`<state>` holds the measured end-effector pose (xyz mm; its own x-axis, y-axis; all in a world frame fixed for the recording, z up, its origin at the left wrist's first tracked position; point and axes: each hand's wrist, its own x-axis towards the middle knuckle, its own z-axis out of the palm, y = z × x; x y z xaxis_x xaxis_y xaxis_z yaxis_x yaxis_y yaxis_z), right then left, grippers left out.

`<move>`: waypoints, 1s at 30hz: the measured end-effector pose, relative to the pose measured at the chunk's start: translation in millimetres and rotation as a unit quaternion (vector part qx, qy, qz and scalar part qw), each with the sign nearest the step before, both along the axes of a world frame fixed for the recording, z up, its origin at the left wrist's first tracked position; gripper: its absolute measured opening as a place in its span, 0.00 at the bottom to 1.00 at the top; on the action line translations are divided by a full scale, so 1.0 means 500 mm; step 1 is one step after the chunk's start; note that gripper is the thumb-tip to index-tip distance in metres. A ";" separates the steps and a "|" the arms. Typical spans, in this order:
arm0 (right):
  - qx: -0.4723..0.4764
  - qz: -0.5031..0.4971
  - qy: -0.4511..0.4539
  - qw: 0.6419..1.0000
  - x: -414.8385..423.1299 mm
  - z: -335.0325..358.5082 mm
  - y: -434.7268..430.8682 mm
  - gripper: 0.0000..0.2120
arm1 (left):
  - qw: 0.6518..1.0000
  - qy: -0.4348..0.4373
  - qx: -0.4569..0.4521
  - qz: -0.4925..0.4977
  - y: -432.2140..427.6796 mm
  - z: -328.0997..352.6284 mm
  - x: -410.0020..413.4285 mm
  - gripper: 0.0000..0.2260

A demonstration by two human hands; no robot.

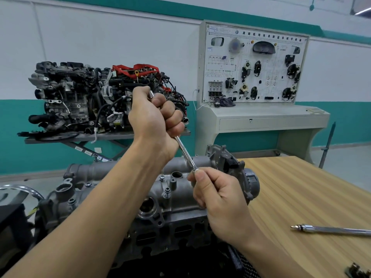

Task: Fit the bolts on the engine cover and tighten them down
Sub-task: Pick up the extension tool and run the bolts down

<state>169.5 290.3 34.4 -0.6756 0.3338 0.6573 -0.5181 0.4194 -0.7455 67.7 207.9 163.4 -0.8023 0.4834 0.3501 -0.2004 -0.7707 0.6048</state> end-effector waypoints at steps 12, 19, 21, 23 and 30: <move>0.076 0.130 -0.080 0.985 -0.015 -0.019 0.098 0.13 | 0.898 0.371 -0.230 0.062 0.080 -0.077 -0.024 0.20; -0.024 0.124 0.020 0.992 -0.040 0.012 0.069 0.13 | 0.930 0.318 -0.072 0.168 0.110 -0.059 -0.006 0.20; -0.066 0.133 0.032 0.988 -0.041 0.007 0.062 0.13 | 0.936 0.295 -0.045 0.187 0.116 -0.066 -0.001 0.20; -0.074 0.119 0.035 0.990 -0.041 0.000 0.061 0.13 | 0.929 0.298 -0.045 0.214 0.118 -0.079 -0.002 0.20; 0.016 0.090 0.032 0.995 -0.051 0.009 0.098 0.12 | 0.852 0.425 -0.132 0.276 0.103 -0.067 -0.035 0.22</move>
